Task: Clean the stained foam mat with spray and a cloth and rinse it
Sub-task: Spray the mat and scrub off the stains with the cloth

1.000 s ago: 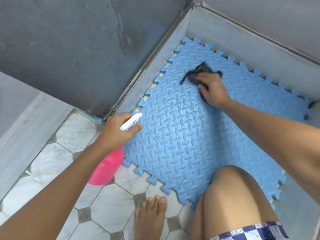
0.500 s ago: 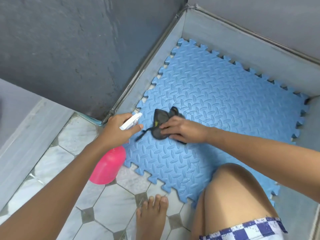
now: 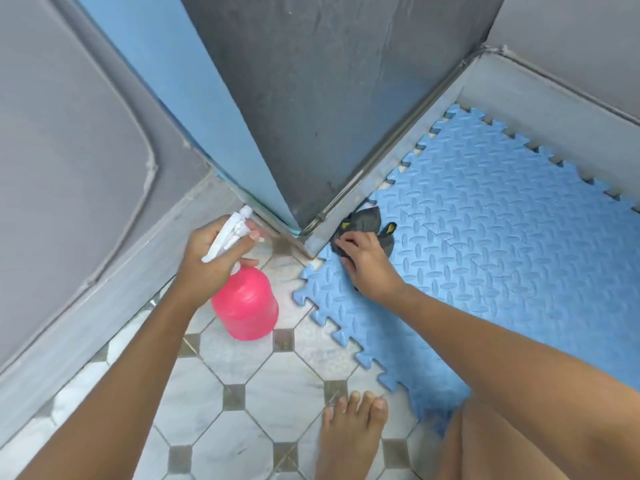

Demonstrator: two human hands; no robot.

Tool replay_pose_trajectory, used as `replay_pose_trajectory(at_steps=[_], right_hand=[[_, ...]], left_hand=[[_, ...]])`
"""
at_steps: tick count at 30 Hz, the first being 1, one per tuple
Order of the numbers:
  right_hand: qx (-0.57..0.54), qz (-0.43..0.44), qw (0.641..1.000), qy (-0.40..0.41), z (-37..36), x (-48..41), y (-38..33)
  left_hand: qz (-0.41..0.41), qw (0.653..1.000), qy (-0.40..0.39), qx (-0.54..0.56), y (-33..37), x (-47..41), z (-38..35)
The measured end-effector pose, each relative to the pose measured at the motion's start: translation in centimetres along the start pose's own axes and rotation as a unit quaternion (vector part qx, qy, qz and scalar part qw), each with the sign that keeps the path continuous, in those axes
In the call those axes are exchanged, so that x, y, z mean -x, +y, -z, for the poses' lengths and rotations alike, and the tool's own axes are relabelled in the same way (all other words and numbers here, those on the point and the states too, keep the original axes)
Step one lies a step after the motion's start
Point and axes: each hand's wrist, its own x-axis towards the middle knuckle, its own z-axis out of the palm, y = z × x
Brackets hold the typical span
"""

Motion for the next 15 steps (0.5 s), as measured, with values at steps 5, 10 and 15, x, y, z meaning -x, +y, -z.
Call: replay_pose_trajectory(at_steps=[5, 10, 15], right_hand=[[-0.006, 0.053, 0.998, -0.041, -3.3, 1.7, -3.8], [-0.012, 0.054, 0.993, -0.101, -2.7, 1.2, -3.0], [-0.004, 0.052, 0.991, -0.122, -2.4, 0.5, -3.2]], left_hand=[[-0.122, 0.986, 0.089, -0.075, -1.5, -0.9, -0.4], [-0.207, 0.959, 0.191, 0.042, 2.3, -6.7, 17.1], [-0.062, 0.932, 0.315, 0.169, 5.3, -13.7, 33.6]])
